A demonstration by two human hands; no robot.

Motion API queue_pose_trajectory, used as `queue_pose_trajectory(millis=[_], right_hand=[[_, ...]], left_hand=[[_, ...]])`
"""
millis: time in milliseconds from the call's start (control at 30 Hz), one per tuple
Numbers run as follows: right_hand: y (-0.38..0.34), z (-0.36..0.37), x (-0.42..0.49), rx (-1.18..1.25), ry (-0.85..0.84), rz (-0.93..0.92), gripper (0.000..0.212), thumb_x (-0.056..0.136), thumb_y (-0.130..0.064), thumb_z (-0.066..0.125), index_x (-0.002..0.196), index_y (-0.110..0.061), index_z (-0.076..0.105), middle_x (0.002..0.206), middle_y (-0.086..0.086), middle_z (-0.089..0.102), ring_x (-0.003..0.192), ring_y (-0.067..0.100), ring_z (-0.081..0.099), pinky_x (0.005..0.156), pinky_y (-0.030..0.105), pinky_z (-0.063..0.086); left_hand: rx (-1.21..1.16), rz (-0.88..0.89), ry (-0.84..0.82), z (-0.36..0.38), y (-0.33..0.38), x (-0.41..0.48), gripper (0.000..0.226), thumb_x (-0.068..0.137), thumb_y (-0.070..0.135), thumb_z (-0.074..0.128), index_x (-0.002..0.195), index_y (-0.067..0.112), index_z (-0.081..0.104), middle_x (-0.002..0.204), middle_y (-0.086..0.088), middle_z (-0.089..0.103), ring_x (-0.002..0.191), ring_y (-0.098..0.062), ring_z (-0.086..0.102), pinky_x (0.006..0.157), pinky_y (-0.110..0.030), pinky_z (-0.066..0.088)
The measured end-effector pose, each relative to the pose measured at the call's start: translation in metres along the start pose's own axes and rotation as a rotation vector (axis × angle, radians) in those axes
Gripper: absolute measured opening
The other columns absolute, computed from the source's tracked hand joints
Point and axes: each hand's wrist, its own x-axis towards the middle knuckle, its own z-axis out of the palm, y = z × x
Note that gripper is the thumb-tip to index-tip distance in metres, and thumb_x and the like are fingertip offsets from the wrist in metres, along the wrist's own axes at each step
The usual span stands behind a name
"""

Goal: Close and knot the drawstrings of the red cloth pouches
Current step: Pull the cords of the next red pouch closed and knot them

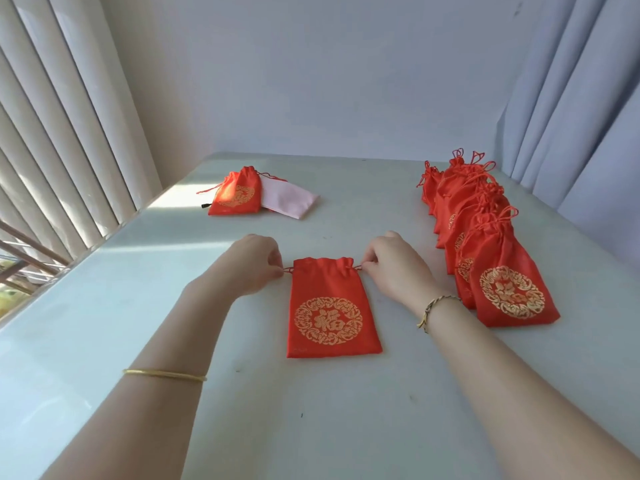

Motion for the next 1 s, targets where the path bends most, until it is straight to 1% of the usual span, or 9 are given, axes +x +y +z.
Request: queue_pose_trajectory(millis=[100, 200, 300, 400, 600, 700, 767, 833, 1000], right_hand=[[0.001, 0.001, 0.005, 0.114, 0.058, 0.016, 0.019, 0.09, -0.008, 0.041, 0.073, -0.014, 0.047, 0.09, 0.011, 0.058, 0.072, 0.029, 0.057, 0.058, 0.028, 0.038], [0.004, -0.011, 0.008, 0.463, 0.167, 0.093, 0.021, 0.09, -0.004, 0.041, 0.073, -0.016, 0.045, 0.073, 0.005, 0.064, 0.058, 0.016, 0.056, 0.049, 0.023, 0.039], [0.004, -0.024, 0.005, 0.597, 0.196, 0.076, 0.019, 0.089, -0.003, 0.048, 0.075, -0.015, 0.052, 0.065, 0.002, 0.06, 0.05, 0.013, 0.053, 0.04, 0.013, 0.038], [0.003, -0.033, 0.005, 0.725, 0.211, 0.081, 0.015, 0.089, 0.001, 0.048, 0.086, -0.01, 0.057, 0.065, 0.005, 0.059, 0.049, 0.014, 0.052, 0.041, 0.017, 0.04], [0.021, -0.048, 0.005, 0.685, 0.434, 0.105, 0.024, 0.084, 0.004, 0.048, 0.089, -0.019, 0.053, 0.062, 0.003, 0.061, 0.055, 0.018, 0.056, 0.057, 0.032, 0.048], [0.013, -0.054, 0.003, 0.724, 0.367, 0.11, 0.02, 0.085, 0.003, 0.046, 0.095, -0.012, 0.054, 0.063, 0.001, 0.06, 0.049, 0.011, 0.052, 0.046, 0.022, 0.041], [0.004, -0.061, 0.001, 0.788, 0.334, 0.084, 0.018, 0.086, 0.003, 0.046, 0.095, -0.011, 0.054, 0.064, 0.002, 0.06, 0.045, 0.007, 0.05, 0.043, 0.02, 0.039], [-0.008, -0.072, -0.003, 0.848, 0.319, 0.026, 0.016, 0.086, 0.002, 0.047, 0.094, -0.011, 0.055, 0.065, 0.002, 0.061, 0.041, 0.004, 0.048, 0.042, 0.018, 0.039], [-0.04, -0.094, -0.02, 0.988, 0.296, -0.184, 0.015, 0.089, -0.001, 0.051, 0.089, -0.015, 0.058, 0.063, 0.0, 0.062, 0.045, 0.006, 0.049, 0.043, 0.019, 0.039]], left_hand=[[-0.165, -0.002, 0.08, -0.006, 0.001, 0.002, 0.006, 0.091, 0.014, 0.052, 0.086, 0.014, 0.054, 0.089, -0.002, 0.063, 0.089, -0.023, 0.056, 0.072, -0.033, 0.044], [-0.344, 0.021, 0.096, -0.018, 0.001, 0.001, 0.009, 0.09, 0.006, 0.053, 0.083, 0.011, 0.055, 0.072, 0.0, 0.065, 0.066, -0.01, 0.061, 0.053, -0.019, 0.043], [-0.374, 0.024, 0.099, -0.027, -0.002, -0.004, 0.014, 0.086, 0.001, 0.058, 0.077, 0.01, 0.063, 0.068, -0.001, 0.068, 0.05, 0.002, 0.06, 0.04, -0.005, 0.034], [-0.315, 0.008, 0.122, -0.034, -0.004, -0.007, 0.019, 0.085, 0.003, 0.059, 0.07, 0.013, 0.064, 0.066, 0.002, 0.068, 0.05, 0.002, 0.061, 0.044, -0.011, 0.039], [-0.28, -0.072, 0.273, -0.051, -0.012, -0.013, 0.015, 0.089, 0.008, 0.054, 0.075, 0.008, 0.061, 0.07, -0.004, 0.067, 0.064, -0.018, 0.063, 0.053, -0.023, 0.039], [-0.63, -0.053, 0.359, -0.06, 0.008, -0.014, 0.025, 0.09, 0.012, 0.052, 0.067, 0.015, 0.06, 0.078, -0.003, 0.065, 0.076, -0.021, 0.06, 0.069, -0.03, 0.047], [-1.155, 0.054, 0.256, -0.068, 0.027, -0.02, 0.035, 0.092, 0.011, 0.047, 0.058, 0.016, 0.054, 0.089, -0.005, 0.07, 0.088, -0.02, 0.065, 0.075, -0.029, 0.052], [-1.432, 0.177, 0.122, -0.072, 0.043, -0.026, 0.033, 0.095, 0.015, 0.041, 0.063, 0.015, 0.048, 0.089, -0.005, 0.073, 0.094, -0.019, 0.068, 0.081, -0.03, 0.053], [-1.375, 0.243, -0.063, -0.068, 0.06, -0.034, 0.017, 0.089, 0.017, 0.053, 0.093, 0.005, 0.064, 0.076, -0.001, 0.063, 0.059, -0.009, 0.056, 0.061, -0.02, 0.052]])
